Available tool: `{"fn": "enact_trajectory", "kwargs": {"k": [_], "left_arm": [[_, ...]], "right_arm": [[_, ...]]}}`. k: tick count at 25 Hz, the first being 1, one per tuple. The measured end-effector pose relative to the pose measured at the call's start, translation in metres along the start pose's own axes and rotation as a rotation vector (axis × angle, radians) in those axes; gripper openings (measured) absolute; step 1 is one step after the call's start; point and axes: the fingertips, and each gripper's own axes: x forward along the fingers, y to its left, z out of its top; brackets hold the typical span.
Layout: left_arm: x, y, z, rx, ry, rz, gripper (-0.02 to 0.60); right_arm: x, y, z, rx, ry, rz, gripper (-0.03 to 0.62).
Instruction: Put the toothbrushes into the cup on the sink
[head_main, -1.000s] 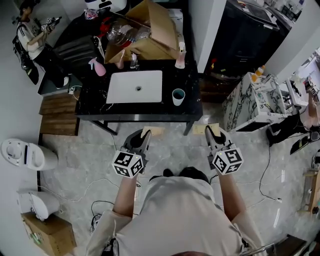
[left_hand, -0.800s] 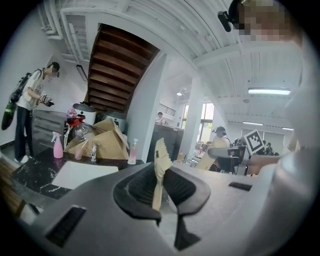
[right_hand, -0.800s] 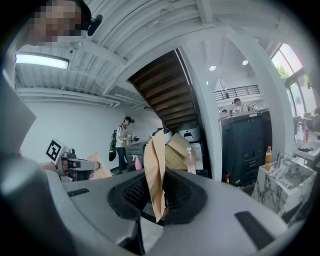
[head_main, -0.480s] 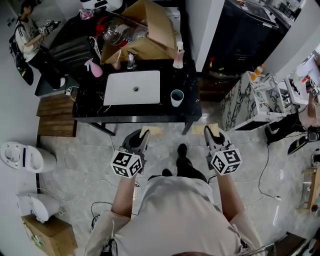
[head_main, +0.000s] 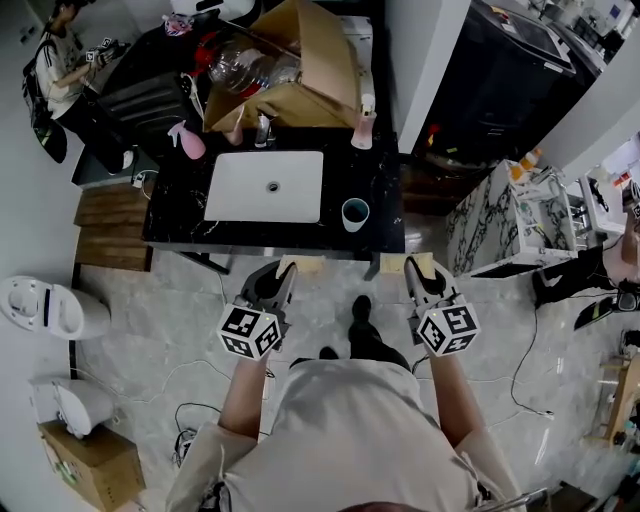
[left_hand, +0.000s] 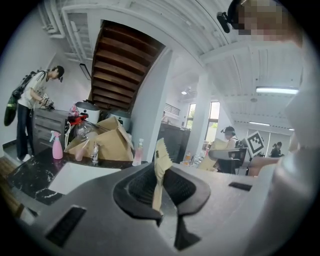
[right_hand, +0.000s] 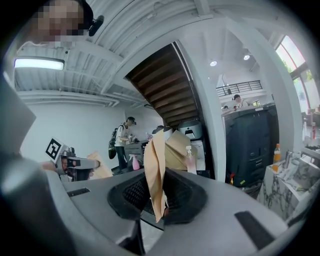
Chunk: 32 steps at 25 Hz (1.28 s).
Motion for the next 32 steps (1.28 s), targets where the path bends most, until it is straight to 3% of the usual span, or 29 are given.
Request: {"fn": "enact_trajectory", "kwargs": {"k": [21, 32], "left_arm": [[0.139, 0.06, 0.036, -0.031, 0.051, 0.137, 0.041], [0.173, 0.079, 0.037, -0.045, 0.059, 0.24, 0.041]], "right_arm": [[0.142, -0.116, 0.025, 0.014, 0.082, 0.121, 0.069], [0.188, -0.143, 0.023, 0.053, 0.119, 0.21, 0.069]]}}
